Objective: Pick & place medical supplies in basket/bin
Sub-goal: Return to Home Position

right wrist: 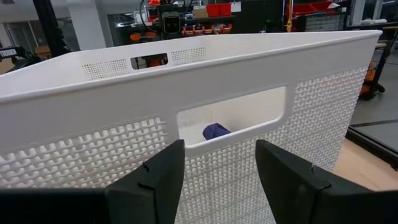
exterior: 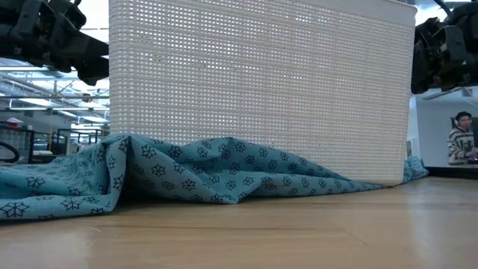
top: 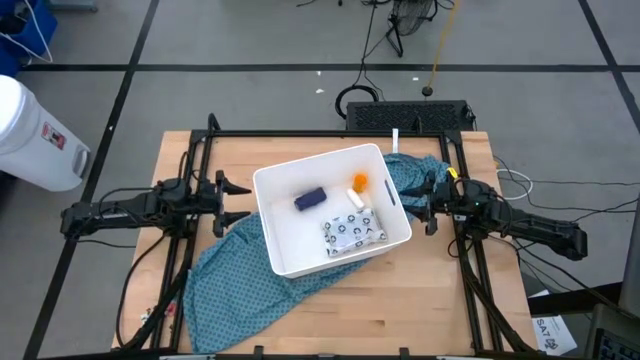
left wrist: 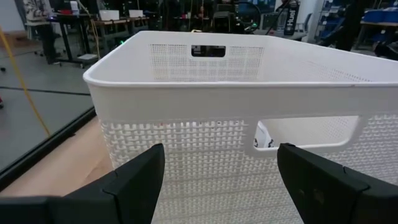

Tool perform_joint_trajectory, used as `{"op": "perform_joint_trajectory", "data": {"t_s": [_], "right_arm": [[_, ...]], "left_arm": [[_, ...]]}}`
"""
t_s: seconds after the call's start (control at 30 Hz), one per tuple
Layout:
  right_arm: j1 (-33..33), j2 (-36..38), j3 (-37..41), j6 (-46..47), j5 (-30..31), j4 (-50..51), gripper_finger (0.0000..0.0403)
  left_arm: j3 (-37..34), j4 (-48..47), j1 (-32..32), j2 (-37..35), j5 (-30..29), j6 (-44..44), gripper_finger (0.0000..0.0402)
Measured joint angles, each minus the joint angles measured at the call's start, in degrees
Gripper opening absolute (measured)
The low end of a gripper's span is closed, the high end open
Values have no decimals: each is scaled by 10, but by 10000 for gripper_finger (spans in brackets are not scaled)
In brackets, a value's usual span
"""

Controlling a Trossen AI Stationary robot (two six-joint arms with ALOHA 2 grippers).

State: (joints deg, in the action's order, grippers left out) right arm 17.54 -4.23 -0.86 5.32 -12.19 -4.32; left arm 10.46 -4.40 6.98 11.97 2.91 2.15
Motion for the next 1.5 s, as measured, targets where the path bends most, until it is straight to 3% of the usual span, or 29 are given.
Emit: {"op": "perform_joint_trajectory", "data": {"t_s": [1.5], "right_arm": [[0,0,0,0,1,-2,187]], "left_arm": [[0,0,0,0,0,0,310]]}}
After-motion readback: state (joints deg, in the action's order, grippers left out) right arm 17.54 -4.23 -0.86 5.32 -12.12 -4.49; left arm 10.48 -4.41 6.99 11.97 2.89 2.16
